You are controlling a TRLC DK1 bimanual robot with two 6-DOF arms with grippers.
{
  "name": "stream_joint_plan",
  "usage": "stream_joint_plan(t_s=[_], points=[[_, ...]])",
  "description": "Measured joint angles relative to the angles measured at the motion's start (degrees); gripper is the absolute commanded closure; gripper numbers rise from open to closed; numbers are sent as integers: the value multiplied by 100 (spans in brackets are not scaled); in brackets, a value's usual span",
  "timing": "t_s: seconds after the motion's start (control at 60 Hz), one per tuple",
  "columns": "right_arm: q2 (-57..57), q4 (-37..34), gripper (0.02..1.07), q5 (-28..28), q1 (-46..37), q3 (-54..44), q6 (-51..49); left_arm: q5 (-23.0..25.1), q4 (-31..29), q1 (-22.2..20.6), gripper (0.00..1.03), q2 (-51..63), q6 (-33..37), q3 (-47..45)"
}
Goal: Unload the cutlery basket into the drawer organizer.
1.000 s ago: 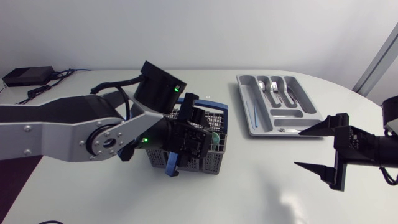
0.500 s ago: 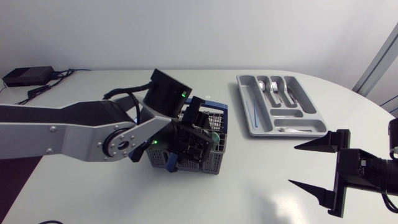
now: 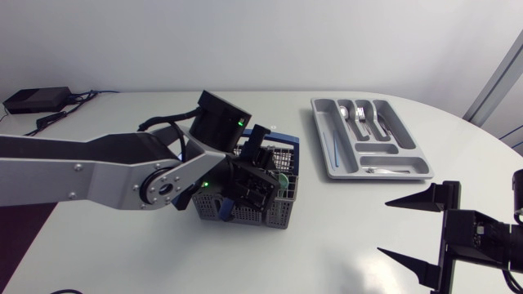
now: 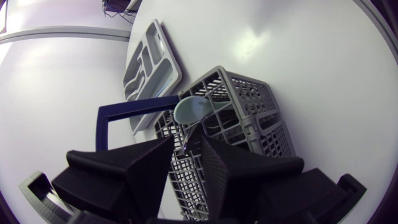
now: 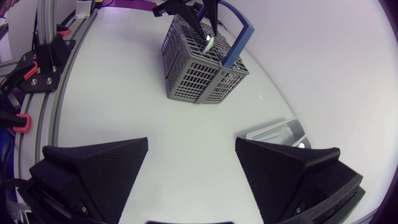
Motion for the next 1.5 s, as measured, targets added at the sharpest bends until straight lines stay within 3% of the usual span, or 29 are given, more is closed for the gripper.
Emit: stream_joint_plan(t_s=[0.1,0.433,0.833,1.5], points=[[-61,-28,6,-11,2,-28,0,0,17,0,63,59,4,0],[-173,-42,6,-13,28,-109,2,-2,247,0,96,201,20,0],[-332,-125,6,-15,103,-153,22,-17,262,11,96,103,20,7],[-1617,-426,6,57,715,-354,859,-85,-400,66,96,-1633,17,-42]])
